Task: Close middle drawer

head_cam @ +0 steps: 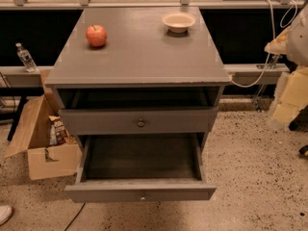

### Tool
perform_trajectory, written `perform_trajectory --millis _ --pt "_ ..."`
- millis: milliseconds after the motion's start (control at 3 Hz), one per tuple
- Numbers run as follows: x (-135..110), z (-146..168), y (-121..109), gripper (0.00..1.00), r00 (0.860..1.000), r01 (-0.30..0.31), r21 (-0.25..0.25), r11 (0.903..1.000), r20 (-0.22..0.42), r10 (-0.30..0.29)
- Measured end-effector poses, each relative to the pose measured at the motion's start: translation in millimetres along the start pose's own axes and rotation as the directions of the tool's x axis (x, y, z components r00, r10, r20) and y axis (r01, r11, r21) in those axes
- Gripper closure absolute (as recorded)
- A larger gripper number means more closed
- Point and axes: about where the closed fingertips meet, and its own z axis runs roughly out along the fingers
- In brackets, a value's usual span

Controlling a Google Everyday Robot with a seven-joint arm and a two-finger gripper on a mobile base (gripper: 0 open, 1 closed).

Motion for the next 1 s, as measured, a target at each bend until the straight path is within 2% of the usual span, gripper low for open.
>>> perform_trajectory --millis 333,667,1000 --pt "0 0 0 0.00 1.000 0.000 0.000 1.0000 0.000 0.000" --pt "-3 23 8 0.00 0.999 -0.006 -0.024 0.9997 0.033 0.007" --pt "-12 72 28 0.00 0.995 -0.020 -0.084 0.9962 0.097 0.029"
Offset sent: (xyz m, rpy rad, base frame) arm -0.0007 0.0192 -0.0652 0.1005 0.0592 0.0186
